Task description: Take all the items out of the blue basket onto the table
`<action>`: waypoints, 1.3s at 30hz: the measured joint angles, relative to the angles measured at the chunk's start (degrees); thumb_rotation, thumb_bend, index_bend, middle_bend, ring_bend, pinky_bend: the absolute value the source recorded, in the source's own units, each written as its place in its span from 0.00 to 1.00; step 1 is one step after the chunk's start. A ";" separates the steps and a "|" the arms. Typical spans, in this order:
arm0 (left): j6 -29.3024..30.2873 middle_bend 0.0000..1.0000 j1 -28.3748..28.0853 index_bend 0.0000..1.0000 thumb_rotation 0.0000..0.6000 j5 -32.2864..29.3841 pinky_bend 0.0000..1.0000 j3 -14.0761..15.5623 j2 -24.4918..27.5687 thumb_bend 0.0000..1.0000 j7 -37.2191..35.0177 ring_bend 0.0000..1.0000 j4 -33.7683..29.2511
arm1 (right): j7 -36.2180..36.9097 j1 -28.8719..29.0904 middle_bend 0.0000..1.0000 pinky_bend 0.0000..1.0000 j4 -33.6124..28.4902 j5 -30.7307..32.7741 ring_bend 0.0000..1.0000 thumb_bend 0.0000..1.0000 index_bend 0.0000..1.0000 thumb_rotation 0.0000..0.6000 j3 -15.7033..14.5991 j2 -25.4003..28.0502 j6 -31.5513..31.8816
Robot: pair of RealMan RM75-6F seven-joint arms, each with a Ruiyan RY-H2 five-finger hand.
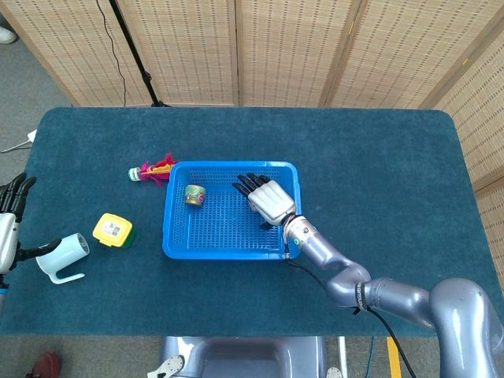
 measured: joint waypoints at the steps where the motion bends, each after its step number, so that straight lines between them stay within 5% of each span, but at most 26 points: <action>1: -0.04 0.00 0.03 0.00 1.00 0.04 0.00 -0.05 -0.03 0.07 0.07 0.00 0.01 | -0.17 0.22 0.04 0.17 1.00 -0.19 0.00 0.00 0.06 1.00 -0.30 -0.56 -0.03; 12: -0.62 0.00 0.27 0.00 1.00 0.07 0.00 -0.53 -0.34 0.07 0.53 0.00 0.09 | -1.62 2.07 0.10 0.26 10.17 -1.14 0.03 0.00 0.10 1.00 -2.28 -4.46 -1.82; 15: -1.05 0.00 0.17 0.00 1.00 -0.04 0.00 -0.68 -0.51 0.07 0.92 0.00 0.14 | -1.45 2.32 0.16 0.33 12.91 -1.79 0.11 0.00 0.17 1.00 -2.82 -5.87 -2.00; 19: -1.30 0.00 0.17 0.00 1.00 0.02 0.00 -0.79 -0.62 0.07 1.10 0.00 0.12 | -0.43 2.48 0.38 0.50 16.59 -3.48 0.35 0.02 0.40 1.00 -3.53 -7.96 -1.34; 23: -1.44 0.00 0.31 0.00 1.00 -0.25 0.00 -0.92 -0.61 0.07 0.91 0.00 0.18 | 2.27 2.46 0.56 0.61 20.12 -5.92 0.52 0.22 0.56 1.00 -4.15 -10.01 0.40; 33: -2.85 0.00 0.15 0.00 1.00 -0.13 0.00 -1.04 -0.58 0.07 0.75 0.00 0.25 | 14.48 1.94 0.58 0.61 22.39 -15.56 0.55 0.28 0.59 1.00 -5.06 -10.61 13.96; 39: -3.86 0.00 -0.16 0.00 1.00 0.06 0.00 -0.88 -0.79 0.07 1.37 0.00 0.19 | 15.48 1.11 0.58 0.61 14.03 -17.81 0.55 0.28 0.59 1.00 -2.97 -4.63 22.01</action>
